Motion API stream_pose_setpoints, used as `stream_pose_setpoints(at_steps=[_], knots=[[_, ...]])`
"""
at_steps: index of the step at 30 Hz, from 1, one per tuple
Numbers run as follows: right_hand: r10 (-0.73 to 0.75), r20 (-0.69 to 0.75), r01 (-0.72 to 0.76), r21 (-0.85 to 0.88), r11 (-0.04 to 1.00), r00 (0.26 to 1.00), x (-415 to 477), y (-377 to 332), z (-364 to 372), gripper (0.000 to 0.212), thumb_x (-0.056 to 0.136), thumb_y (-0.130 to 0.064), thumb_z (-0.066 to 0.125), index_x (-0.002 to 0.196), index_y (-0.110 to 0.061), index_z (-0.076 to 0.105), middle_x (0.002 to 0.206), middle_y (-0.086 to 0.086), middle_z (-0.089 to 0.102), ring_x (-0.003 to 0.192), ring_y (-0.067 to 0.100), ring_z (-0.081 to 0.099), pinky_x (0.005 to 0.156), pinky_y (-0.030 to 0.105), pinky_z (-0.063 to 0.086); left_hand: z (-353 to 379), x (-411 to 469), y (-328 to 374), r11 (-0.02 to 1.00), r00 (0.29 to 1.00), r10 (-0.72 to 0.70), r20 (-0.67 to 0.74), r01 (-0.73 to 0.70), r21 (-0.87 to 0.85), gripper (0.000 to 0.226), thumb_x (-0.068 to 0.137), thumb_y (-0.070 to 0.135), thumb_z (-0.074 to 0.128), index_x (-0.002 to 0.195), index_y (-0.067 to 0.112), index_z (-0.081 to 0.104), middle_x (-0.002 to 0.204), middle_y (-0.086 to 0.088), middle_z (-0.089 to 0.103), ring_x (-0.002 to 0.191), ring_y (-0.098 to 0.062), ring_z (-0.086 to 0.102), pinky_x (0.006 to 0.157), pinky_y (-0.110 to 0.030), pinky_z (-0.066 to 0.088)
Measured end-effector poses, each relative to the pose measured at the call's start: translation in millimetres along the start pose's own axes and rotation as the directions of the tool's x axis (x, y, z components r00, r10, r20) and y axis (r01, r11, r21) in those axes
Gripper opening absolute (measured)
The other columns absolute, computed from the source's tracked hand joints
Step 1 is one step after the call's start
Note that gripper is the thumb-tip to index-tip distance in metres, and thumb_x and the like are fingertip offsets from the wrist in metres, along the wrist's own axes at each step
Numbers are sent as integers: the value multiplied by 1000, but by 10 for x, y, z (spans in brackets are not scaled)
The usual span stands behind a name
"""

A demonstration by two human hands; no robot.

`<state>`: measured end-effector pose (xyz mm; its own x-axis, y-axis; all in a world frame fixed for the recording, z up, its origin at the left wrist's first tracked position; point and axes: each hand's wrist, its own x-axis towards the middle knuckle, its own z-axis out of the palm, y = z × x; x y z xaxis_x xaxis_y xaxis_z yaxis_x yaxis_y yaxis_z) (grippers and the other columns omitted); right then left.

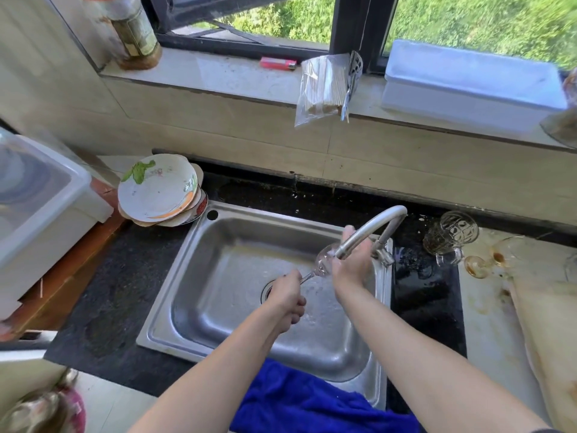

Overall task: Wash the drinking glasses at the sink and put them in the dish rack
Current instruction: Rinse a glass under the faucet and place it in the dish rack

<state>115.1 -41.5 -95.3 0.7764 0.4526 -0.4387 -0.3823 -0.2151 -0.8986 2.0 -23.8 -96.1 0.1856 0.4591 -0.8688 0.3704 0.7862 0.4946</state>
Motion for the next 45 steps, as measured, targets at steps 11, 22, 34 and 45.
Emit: stream_pose_setpoints(at_steps=[11,22,34,45], knots=[[-508,587,746,-639,189,631,82,170,-230,42,86,-57,45,102,-26,70,120,0,61,105,20,59,83,36,50,-106,-22,-18,966,965,-197,170,221,-135,18,78,32,41,70,23,27,53,2,26,37,-10,14,32,-12,11],[-316,631,702,-675,227,708,54,-30,-244,38,91,-42,42,60,-30,60,65,-8,60,70,16,56,67,33,41,-166,32,-37,927,966,231,-119,-181,329,23,86,31,37,70,15,41,64,-10,49,55,-25,45,49,-26,25],[251,528,-39,-379,924,811,79,-351,-706,28,94,-24,62,118,-10,57,113,12,63,87,34,71,64,38,59,48,226,184,946,953,301,11,-298,-126,18,96,25,54,97,13,41,67,-4,43,42,-10,32,39,-19,25],[-271,642,677,-552,487,718,-52,-291,-1170,51,73,-31,78,121,-28,63,117,-15,52,106,5,57,87,33,52,729,269,190,938,981,126,150,-69,-339,15,85,3,66,92,6,54,40,3,40,31,-8,33,37,-18,36]])
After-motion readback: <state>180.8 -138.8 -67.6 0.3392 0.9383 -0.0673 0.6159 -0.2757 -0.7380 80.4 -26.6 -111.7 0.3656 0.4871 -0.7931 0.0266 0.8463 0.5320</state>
